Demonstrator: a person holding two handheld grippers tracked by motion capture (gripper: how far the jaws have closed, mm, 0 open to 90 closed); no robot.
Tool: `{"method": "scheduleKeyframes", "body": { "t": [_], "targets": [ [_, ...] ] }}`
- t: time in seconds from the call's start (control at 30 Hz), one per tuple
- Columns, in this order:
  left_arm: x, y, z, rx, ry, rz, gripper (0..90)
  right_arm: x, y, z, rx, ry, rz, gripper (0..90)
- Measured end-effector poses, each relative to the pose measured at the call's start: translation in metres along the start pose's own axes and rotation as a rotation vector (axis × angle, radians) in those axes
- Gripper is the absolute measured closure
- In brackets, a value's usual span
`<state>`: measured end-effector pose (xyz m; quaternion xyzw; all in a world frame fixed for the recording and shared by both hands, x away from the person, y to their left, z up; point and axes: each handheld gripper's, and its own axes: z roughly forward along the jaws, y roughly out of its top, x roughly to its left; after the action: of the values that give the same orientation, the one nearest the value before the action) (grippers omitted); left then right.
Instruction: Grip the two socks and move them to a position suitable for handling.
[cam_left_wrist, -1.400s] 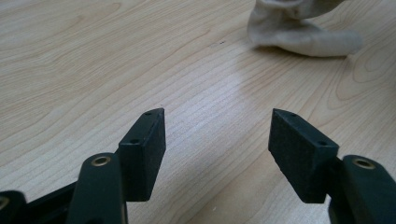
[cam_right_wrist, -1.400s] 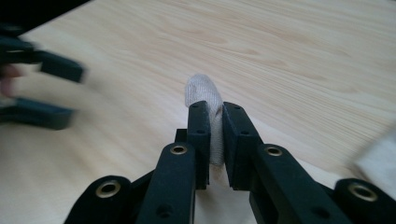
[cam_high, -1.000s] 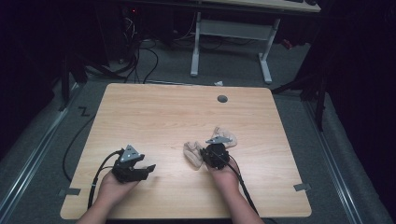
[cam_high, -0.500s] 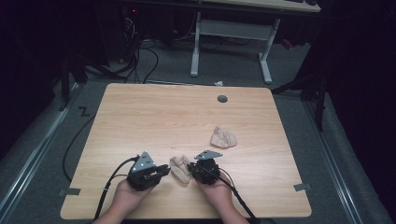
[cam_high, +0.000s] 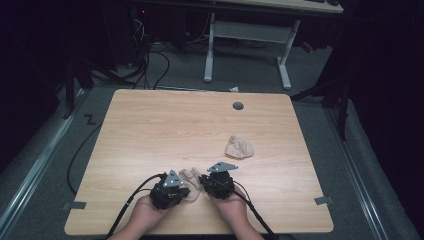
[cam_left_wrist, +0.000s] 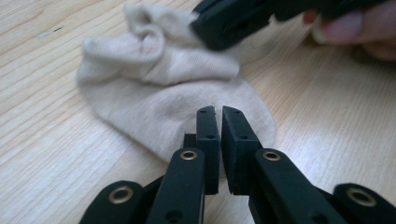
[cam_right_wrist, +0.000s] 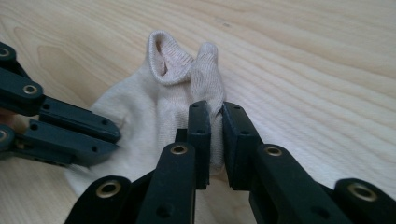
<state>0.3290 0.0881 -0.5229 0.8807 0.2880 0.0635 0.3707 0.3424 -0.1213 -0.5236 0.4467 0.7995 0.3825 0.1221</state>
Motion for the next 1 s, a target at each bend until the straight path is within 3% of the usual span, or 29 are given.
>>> {"method": "scheduleKeyframes", "body": {
  "t": [0.2,0.3,0.37,0.43,0.53,0.63,0.73,0.8,0.93,1.0],
  "targets": [
    [0.009,-0.004,-0.007,0.014,0.034,0.0,85.6,-0.014,-0.003,-0.013,-0.028,-0.038,0.036,82.5],
    [0.022,-0.008,-0.013,0.015,0.075,-0.023,85.4,-0.022,-0.008,-0.02,-0.022,-0.055,0.049,82.5],
    [0.032,-0.012,-0.017,0.003,0.1,-0.058,84.1,-0.026,-0.014,-0.025,-0.002,-0.054,0.064,81.3],
    [0.036,-0.013,-0.018,-0.004,0.111,-0.071,82.3,-0.026,-0.019,-0.027,0.015,-0.062,0.051,79.3],
    [0.037,-0.013,-0.019,-0.007,0.129,-0.069,80.1,-0.025,-0.024,-0.03,0.027,-0.07,0.046,75.7],
    [0.036,-0.012,-0.021,-0.02,0.158,-0.062,76.8,-0.028,-0.026,-0.035,0.003,-0.074,0.051,71.4],
    [0.035,-0.011,-0.026,-0.056,0.181,-0.071,71.0,-0.028,-0.022,-0.04,-0.055,-0.069,0.064,66.7],
    [0.034,-0.011,-0.029,-0.071,0.168,-0.079,69.4,-0.025,-0.02,-0.042,-0.085,-0.062,0.055,64.7],
    [0.031,-0.013,-0.029,-0.059,0.151,-0.061,69.9,-0.019,-0.014,-0.038,-0.092,-0.069,0.001,68.2],
    [0.029,-0.013,-0.028,-0.052,0.148,-0.054,71.6,-0.018,-0.012,-0.032,-0.073,-0.065,-0.011,78.3]
  ]
}}
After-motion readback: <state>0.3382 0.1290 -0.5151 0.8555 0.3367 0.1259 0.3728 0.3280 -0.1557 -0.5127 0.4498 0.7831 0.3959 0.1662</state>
